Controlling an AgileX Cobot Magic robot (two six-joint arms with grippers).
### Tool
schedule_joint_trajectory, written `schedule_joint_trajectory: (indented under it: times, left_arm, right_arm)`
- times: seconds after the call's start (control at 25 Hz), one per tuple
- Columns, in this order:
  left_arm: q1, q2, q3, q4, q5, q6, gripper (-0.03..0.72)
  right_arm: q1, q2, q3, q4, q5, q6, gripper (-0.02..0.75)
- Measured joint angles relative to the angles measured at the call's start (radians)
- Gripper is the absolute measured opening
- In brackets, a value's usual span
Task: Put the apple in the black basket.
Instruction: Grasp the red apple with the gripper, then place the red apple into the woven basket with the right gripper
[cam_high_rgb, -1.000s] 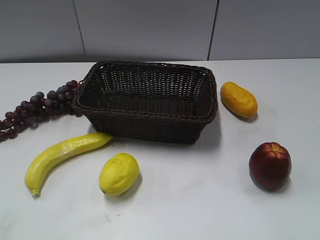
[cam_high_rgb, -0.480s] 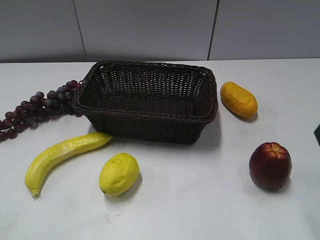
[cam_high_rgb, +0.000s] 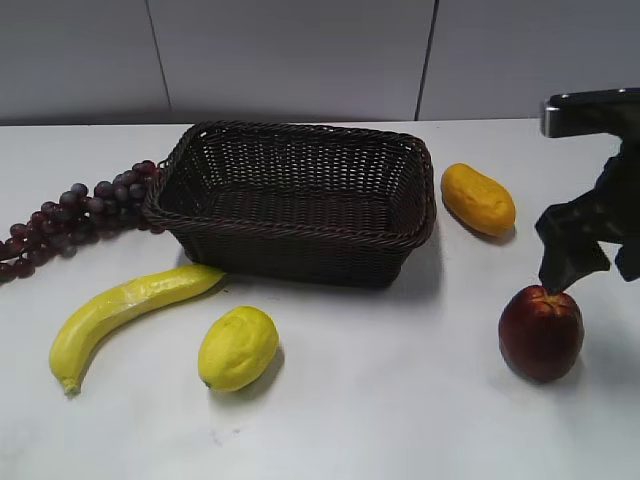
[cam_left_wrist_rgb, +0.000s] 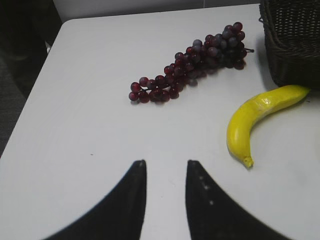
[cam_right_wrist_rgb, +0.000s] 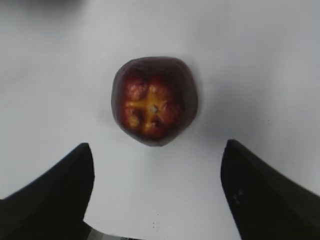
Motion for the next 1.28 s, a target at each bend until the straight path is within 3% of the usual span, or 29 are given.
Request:
schedule_joint_trajectory:
  times: [0.52,0.68,0.8,1.04,1.28]
  left_arm:
    - [0.0,0.0,0.0,0.0,0.0,0.0,0.202]
    - [0.0,0.0,0.0,0.0,0.0,0.0,0.202]
    - [0.0,0.0,0.0,0.0,0.0,0.0,0.202]
    - [0.0,0.0,0.0,-0.001,0.0,0.0,0.202]
    - [0.0,0.0,0.0,0.0,0.0,0.0,0.202]
  right_arm:
    - [0.0,0.238,0.0,-0.015,-0.113,-0.003,0.593]
    - [0.0,0.249,-0.002,-0.017,-0.117,-0.002,0.538]
    - [0.0,0.249,-0.004,-0.018,-0.104,-0.002,0.538]
    - [0.0,0.249,-0.087,-0.019,0.051,-0.018,0.538]
    - [0.002,0.252,-0.381,0.021,0.265,-0.144,0.538]
